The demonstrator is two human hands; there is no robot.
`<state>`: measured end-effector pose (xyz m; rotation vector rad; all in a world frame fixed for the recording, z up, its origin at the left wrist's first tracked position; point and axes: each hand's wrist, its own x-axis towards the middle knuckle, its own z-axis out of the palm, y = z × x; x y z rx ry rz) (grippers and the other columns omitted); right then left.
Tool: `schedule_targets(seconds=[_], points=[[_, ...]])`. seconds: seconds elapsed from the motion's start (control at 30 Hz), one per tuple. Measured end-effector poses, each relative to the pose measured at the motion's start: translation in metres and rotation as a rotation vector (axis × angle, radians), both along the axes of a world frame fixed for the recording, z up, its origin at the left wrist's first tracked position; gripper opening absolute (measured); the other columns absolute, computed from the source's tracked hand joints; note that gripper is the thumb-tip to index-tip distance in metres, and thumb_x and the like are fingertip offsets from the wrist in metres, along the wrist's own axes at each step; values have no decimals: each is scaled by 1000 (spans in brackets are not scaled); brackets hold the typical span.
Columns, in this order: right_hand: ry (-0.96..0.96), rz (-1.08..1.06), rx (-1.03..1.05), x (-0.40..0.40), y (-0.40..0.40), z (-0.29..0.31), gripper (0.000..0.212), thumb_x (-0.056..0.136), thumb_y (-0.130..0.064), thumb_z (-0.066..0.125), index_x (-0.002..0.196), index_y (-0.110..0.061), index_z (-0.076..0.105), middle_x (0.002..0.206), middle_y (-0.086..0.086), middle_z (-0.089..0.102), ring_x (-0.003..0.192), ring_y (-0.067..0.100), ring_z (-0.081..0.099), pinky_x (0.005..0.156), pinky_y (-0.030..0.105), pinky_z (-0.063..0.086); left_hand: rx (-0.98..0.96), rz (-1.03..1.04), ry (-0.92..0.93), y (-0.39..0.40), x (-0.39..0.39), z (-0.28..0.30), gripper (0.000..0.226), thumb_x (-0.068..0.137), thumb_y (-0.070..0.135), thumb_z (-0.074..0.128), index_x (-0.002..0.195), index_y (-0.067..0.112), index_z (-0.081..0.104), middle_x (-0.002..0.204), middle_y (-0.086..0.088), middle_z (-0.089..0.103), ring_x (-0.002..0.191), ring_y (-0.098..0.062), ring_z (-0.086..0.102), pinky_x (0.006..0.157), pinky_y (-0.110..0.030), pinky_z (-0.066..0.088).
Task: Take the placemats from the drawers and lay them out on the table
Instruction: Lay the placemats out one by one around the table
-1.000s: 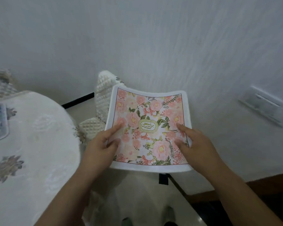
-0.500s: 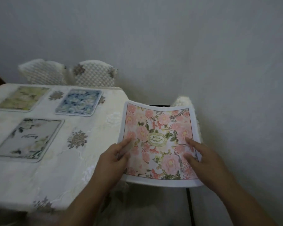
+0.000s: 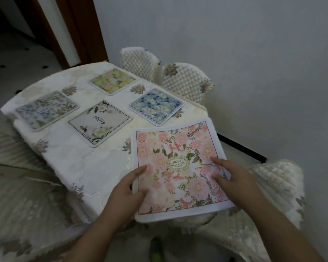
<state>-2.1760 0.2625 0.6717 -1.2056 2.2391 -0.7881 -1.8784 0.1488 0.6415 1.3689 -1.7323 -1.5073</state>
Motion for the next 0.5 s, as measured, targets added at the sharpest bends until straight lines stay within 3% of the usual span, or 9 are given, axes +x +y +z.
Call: schedule_targets(seconds=[0.27, 0.4, 0.5], points=[[150, 138, 54, -53, -113, -26, 42, 97, -27, 63, 138, -35, 57, 137, -9, 52, 122, 14, 53, 94, 26, 39, 7, 75, -35, -60, -48, -56, 54, 95, 17, 68, 139, 47, 56, 141, 12, 57, 119, -11, 61, 92, -33, 59], [252, 230, 59, -79, -162, -55, 39, 96, -21, 61, 135, -27, 60, 131, -5, 54, 116, 17, 56, 93, 26, 42, -56, 70, -134, -77, -67, -87, 50, 98, 27, 63, 144, 43, 52, 142, 16, 52, 129, -12, 54, 104, -42, 53], [320, 340, 88, -95, -191, -80, 42, 95, -16, 59, 136, -23, 60, 131, -2, 54, 114, 20, 57, 91, 31, 47, -136, 12, -237, -84, -80, -115, 53, 97, 39, 59, 148, 42, 46, 142, 12, 55, 130, -15, 54, 104, -45, 53]])
